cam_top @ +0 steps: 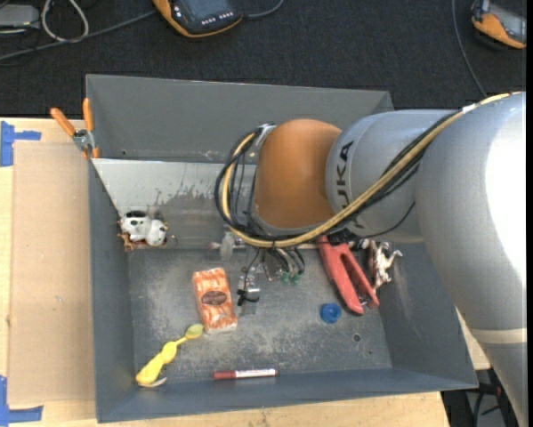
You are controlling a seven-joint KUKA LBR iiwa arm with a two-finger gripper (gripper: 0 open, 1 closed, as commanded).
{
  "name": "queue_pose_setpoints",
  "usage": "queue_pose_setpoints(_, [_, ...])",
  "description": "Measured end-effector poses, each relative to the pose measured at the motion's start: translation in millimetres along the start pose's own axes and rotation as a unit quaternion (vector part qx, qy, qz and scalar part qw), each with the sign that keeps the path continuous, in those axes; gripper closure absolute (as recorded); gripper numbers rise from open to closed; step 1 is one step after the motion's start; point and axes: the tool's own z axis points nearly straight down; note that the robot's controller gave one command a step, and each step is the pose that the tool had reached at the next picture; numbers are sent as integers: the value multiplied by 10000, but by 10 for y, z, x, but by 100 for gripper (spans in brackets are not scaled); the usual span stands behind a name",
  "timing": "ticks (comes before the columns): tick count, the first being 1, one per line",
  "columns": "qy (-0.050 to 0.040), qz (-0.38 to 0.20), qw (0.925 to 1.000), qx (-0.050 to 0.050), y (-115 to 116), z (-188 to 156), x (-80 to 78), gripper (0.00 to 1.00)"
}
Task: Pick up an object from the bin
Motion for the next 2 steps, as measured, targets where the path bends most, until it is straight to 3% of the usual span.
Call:
queue_pose_setpoints(1, [-23, -72, 10000, -11, 172, -17, -97, 0])
queue_pose_setpoints(2, [-22, -954, 9954, -11, 182, 164, 79, 0])
